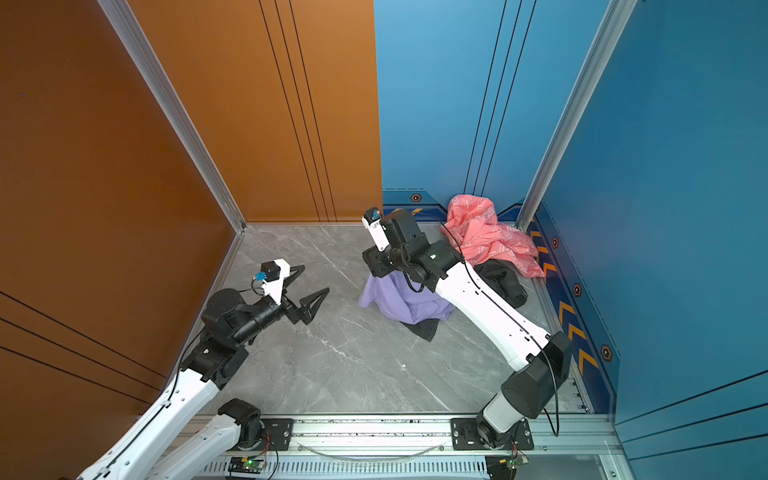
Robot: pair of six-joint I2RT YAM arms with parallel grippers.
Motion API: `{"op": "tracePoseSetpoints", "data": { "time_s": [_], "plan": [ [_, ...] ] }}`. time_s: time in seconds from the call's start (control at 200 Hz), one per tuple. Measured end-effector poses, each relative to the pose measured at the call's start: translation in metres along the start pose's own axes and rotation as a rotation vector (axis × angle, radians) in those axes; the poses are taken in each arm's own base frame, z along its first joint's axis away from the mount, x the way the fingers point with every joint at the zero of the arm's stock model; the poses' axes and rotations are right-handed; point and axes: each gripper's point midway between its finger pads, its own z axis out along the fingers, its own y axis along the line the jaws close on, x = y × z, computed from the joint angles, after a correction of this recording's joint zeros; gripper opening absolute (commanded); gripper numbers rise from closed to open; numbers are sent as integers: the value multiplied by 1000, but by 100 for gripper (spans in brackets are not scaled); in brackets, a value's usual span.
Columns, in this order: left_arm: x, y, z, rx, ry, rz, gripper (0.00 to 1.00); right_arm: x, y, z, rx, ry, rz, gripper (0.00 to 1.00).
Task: Pick out a specific cloth from the pile
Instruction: 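Reach the left gripper across and grasp the lavender shirt while the right gripper releases it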
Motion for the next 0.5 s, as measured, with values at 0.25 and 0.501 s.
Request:
{"op": "tracePoseSetpoints", "data": {
  "time_s": [0.25, 0.501],
  "plan": [
    [29, -16, 28, 63, 131, -12, 99, 22, -25, -27, 82, 21, -16, 85],
    [62, -48, 73, 175, 300, 40, 99, 37, -61, -39, 191, 32, 35, 86]
  ]
}}
